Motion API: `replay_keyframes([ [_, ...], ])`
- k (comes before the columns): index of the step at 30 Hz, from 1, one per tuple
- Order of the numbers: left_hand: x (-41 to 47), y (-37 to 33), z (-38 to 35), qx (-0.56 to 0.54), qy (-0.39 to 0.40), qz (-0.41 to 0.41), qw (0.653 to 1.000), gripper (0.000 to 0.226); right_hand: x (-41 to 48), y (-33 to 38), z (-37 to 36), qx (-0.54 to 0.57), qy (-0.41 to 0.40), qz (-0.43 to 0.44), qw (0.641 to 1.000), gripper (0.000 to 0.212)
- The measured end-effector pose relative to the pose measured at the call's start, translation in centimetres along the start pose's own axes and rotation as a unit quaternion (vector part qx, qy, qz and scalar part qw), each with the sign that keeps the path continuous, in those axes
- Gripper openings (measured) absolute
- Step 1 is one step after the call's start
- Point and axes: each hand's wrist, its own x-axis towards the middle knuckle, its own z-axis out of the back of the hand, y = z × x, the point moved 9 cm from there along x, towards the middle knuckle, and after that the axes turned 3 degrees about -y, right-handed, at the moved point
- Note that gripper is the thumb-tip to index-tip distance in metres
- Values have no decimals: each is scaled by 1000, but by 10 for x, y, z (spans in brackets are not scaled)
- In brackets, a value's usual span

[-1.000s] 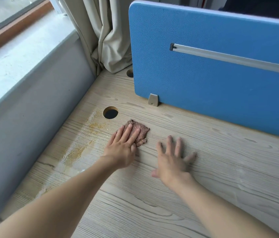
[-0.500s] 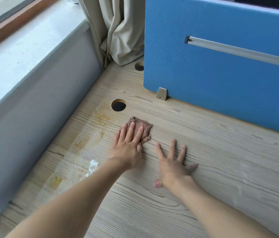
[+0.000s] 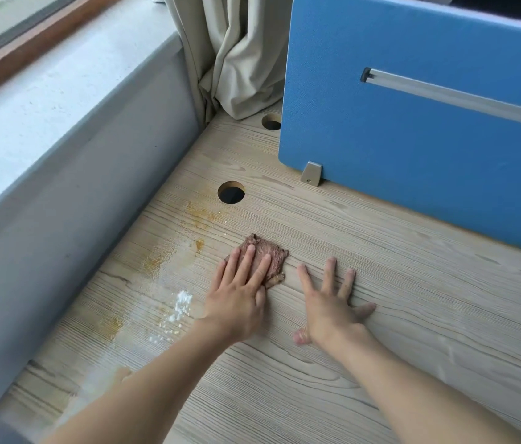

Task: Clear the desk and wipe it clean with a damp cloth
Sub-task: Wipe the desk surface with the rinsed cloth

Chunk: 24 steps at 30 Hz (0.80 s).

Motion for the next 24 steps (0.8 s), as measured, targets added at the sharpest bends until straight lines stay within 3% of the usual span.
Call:
replay_keyframes([
  [7, 18, 17, 8, -20, -1, 37, 999, 58, 0, -1, -1, 1, 0, 2, 1000, 138],
  [13, -7, 11, -3, -8, 7, 20, 1000, 57, -3, 0, 3, -2, -13, 11, 1000, 136],
  [20, -7, 9, 1, -22, -11, 52, 998, 59, -23, 10, 3, -62, -95, 72, 991, 112],
  [24, -31, 6, -6, -2, -4, 25, 1000, 61, -31, 20, -17, -13, -31, 70, 997, 122],
])
